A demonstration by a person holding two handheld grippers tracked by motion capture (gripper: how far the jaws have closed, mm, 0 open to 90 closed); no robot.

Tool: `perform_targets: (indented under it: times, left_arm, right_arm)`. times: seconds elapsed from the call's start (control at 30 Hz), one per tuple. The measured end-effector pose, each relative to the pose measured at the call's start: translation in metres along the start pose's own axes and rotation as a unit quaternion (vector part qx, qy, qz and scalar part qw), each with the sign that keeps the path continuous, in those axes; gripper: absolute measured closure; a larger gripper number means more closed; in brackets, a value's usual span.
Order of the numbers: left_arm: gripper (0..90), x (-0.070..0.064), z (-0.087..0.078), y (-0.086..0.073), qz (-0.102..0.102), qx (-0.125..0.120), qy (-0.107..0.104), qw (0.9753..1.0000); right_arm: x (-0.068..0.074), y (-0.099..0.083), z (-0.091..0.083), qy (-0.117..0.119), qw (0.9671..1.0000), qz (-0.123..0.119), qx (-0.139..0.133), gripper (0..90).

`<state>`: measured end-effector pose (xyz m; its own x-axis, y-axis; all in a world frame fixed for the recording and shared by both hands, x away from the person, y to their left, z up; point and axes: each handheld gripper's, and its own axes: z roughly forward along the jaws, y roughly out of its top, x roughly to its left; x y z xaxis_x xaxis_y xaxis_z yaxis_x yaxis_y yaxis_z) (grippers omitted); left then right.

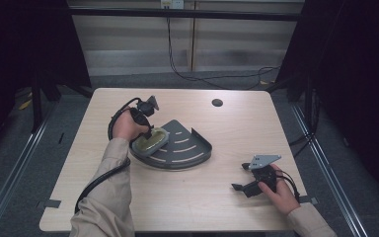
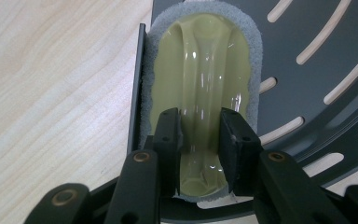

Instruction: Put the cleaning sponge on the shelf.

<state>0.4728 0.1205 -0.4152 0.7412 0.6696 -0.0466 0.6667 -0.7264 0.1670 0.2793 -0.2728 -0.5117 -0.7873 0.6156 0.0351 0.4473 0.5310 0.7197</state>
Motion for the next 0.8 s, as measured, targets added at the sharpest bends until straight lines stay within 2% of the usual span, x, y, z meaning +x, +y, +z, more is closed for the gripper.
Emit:
perform_targets:
  times: [0.37, 0.5, 0.53, 0.57, 0.7, 0.8]
  left_arm:
    - [65.8, -0.0011, 0.0016, -0.0014, -0.006, -0.004, 0.008, 0.9999]
    - [61.2, -0.0014, 0.0037, -0.0026, -0.012, -0.002, 0.007, 0.9999]
    - [60.1, -0.0021, 0.0049, -0.0032, -0.018, -0.004, 0.006, 0.9998]
    - [58.8, -0.0014, 0.0051, -0.0036, -0.013, 0.0, 0.006, 0.9999]
    - [55.0, -0.0013, 0.0064, -0.0058, -0.023, -0.005, 0.012, 0.9997]
    - [50.5, -0.0001, 0.0049, -0.0067, -0.02, -0.01, 0.013, 0.9997]
  right_arm:
    - [0.0001, 0.0, 0.0, 0.0, 1.0, 0.001, 0.0, 10.6]
    - [0.0, 0.0, 0.0, 0.0, 1.0, 0.0, 0.0, 10.6]
    - [0.0, 0.0, 0.0, 0.0, 1.0, 0.0, 0.0, 10.5]
    - [0.0, 0.0, 0.0, 0.0, 1.0, 0.0, 0.0, 10.5]
    - [0.0, 0.0, 0.0, 0.0, 1.0, 0.0, 0.0, 10.5]
    - [0.0, 0.0, 0.0, 0.0, 1.0, 0.0, 0.0, 10.6]
